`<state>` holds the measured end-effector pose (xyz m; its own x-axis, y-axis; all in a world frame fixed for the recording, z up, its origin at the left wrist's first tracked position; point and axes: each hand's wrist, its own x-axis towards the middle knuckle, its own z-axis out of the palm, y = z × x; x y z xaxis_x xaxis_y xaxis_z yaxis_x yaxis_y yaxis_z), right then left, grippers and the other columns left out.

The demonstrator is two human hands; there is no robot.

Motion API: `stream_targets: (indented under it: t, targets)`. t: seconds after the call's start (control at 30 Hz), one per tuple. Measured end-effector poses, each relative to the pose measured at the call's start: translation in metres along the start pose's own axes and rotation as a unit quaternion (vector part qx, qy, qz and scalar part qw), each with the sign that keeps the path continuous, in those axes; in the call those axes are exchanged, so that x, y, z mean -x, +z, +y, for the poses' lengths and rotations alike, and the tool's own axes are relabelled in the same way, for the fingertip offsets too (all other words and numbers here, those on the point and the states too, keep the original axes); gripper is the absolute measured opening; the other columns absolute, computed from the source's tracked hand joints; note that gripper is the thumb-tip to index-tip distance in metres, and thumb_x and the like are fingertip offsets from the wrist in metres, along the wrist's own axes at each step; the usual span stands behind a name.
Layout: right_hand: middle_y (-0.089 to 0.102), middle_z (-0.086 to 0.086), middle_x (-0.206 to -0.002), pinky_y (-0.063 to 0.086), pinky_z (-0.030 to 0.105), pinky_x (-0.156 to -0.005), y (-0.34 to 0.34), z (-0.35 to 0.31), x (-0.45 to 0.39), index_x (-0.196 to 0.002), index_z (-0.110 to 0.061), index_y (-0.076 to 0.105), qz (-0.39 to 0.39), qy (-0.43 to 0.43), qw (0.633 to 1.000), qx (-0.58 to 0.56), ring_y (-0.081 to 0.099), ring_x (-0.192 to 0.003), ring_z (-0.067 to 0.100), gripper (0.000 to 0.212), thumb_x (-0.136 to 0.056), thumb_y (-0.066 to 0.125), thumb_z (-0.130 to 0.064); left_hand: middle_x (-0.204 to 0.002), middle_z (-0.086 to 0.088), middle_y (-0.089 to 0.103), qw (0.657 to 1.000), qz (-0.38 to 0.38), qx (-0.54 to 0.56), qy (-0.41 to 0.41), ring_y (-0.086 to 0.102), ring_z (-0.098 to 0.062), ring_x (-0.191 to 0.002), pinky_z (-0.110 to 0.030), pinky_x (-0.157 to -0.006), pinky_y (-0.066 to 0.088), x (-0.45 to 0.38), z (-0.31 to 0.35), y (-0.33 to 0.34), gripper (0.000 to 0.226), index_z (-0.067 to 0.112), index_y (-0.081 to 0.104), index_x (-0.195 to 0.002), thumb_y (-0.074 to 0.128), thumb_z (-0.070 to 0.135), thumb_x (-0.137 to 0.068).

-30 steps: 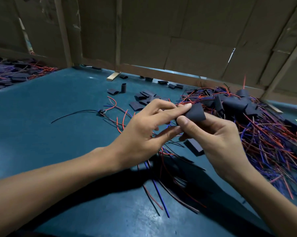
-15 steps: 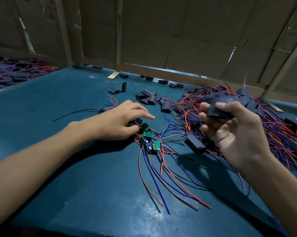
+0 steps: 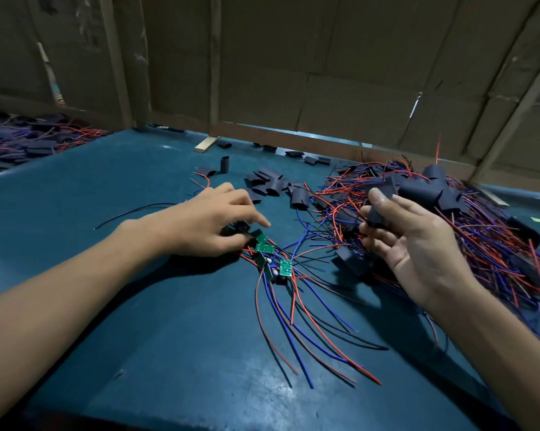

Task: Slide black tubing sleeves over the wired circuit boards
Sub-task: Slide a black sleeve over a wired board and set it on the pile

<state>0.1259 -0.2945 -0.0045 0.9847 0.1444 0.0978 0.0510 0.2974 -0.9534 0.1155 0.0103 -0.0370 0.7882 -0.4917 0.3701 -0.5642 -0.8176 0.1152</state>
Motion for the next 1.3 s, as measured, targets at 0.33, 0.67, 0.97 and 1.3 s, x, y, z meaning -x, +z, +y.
stream_targets:
  t: [0.33, 0.67, 0.97, 1.3]
  targets:
    - [0.072, 0.006, -0.086, 0.056, 0.023, -0.06, -0.003, 0.008, -0.003, -0.093, -0.011, 0.076, -0.018, -0.042, 0.998, 0.04, 0.067, -0.072, 0.016, 0.027, -0.071, 0.082, -0.023, -0.105, -0.003, 0.068, 0.99, 0.132, -0.04, 0.013, 0.06, -0.028, -0.095, -0.042, -0.085, 0.047, -0.007, -0.002, -0.003, 0.019, 0.011, 0.07, -0.113, 0.069, 0.014, -0.094]
    - [0.069, 0.008, -0.088, 0.055, 0.024, -0.059, -0.003, 0.012, -0.004, -0.099, -0.009, 0.074, -0.02, -0.039, 0.998, 0.047, 0.065, -0.076, 0.019, 0.04, -0.066, 0.084, -0.027, -0.087, -0.003, 0.067, 0.897, 0.364, 0.218, -0.125, 0.068, -0.016, -0.068, -0.025, -0.071, 0.053, -0.009, 0.008, -0.011, 0.015, 0.014, 0.052, -0.12, 0.05, 0.013, -0.105]
    - [0.066, 0.011, -0.087, 0.055, 0.025, -0.059, -0.005, 0.017, -0.004, -0.094, -0.01, 0.074, -0.044, -0.044, 0.996, 0.06, 0.064, -0.077, 0.022, 0.033, -0.069, 0.085, -0.029, -0.08, -0.002, 0.069, 0.624, 0.336, 0.676, -0.202, 0.062, -0.015, -0.061, -0.034, -0.067, 0.059, -0.019, 0.028, -0.02, 0.014, 0.01, 0.043, -0.121, 0.043, 0.01, -0.107]
    - [0.068, 0.01, -0.081, 0.054, 0.025, -0.059, -0.002, 0.019, -0.001, -0.1, -0.003, 0.073, -0.064, -0.072, 0.991, 0.09, 0.064, -0.072, 0.02, 0.038, -0.071, 0.083, -0.024, -0.104, 0.0, 0.074, 0.465, 0.224, 0.831, -0.206, 0.072, -0.011, -0.08, -0.03, -0.066, 0.059, -0.021, 0.033, -0.012, 0.033, 0.016, 0.048, -0.126, 0.053, 0.003, -0.097]
